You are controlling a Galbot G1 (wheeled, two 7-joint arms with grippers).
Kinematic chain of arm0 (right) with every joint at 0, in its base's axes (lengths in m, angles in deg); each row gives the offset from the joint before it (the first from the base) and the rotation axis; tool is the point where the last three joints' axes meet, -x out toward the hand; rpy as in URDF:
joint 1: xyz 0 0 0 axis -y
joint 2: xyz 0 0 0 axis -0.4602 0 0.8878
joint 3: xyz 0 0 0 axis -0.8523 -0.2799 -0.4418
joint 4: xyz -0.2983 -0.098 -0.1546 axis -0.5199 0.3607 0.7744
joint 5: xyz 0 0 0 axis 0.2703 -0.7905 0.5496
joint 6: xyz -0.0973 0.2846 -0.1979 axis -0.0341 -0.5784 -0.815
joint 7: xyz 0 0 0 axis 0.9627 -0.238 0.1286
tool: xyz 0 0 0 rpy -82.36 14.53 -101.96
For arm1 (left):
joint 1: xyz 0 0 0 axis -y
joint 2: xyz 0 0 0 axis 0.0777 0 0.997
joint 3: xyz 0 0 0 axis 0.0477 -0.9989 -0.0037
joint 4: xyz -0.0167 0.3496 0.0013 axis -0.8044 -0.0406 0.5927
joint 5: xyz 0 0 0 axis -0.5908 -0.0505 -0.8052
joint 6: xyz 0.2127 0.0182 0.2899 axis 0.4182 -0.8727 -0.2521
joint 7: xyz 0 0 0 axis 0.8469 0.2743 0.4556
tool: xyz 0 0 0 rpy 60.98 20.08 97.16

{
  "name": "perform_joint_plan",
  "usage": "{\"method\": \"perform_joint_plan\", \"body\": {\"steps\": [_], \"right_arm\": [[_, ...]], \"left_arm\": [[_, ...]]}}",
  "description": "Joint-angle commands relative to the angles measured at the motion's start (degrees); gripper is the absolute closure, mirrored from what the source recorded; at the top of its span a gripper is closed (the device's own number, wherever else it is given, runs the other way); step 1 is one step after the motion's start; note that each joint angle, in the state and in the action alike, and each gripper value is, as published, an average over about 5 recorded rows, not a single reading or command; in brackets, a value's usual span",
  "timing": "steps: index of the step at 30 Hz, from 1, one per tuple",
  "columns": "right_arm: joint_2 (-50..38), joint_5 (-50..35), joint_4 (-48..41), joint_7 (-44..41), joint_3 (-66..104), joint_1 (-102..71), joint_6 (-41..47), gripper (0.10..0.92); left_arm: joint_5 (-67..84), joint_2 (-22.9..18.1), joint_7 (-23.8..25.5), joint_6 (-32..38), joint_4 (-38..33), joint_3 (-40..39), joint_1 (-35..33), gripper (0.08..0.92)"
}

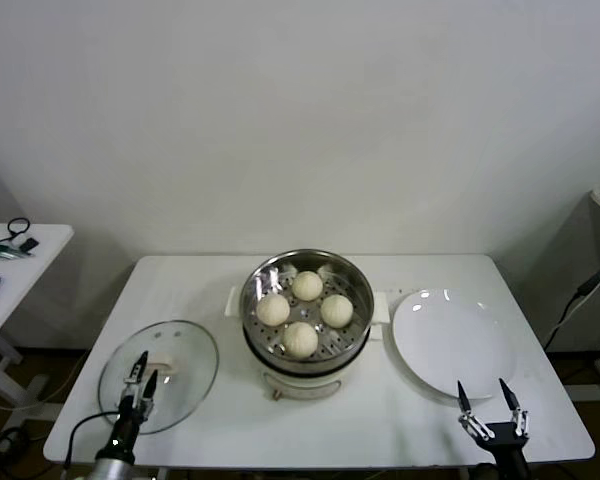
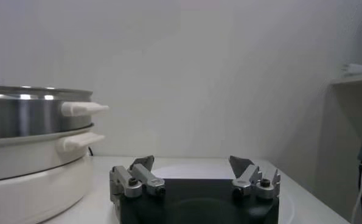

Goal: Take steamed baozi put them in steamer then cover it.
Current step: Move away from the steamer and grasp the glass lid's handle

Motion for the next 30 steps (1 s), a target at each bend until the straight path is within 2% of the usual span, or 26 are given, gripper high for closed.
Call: {"method": "perform_joint_plan", "body": {"steps": [1,9,12,25,30], "right_arm": [[0.6,0.6,0.8,0.0,0.4,-1.1,-0.5,0.203],[1.1,0.5,0.8,0.1,0.6,-1.5,-1.1,0.203],[1.1,0.6,0.6,0.1,0.4,-1.4,-1.1,0.203],[1.6,1.4,0.7,0.5,0.3,-0.6,-1.0,0.203],[1.6,1.5,0.7,1.0,0.4,-0.7,-1.0,0.203]], "left_arm": [[-0.6,0.6,2.8,-1.4,4.5,-0.7,6.2,0.177],[0.3,1.2,3.8,-2.3,6.1,-1.1,7.9,0.177],[0.4,1.2,3.8,-2.4,5.8,-1.2,7.6,0.212],[0.5,0.3,3.7,-2.9,6.1,-1.3,7.3,0.579],[2.5,0.6,4.0,-2.9,3.7,-1.2,6.9,0.726]]}}
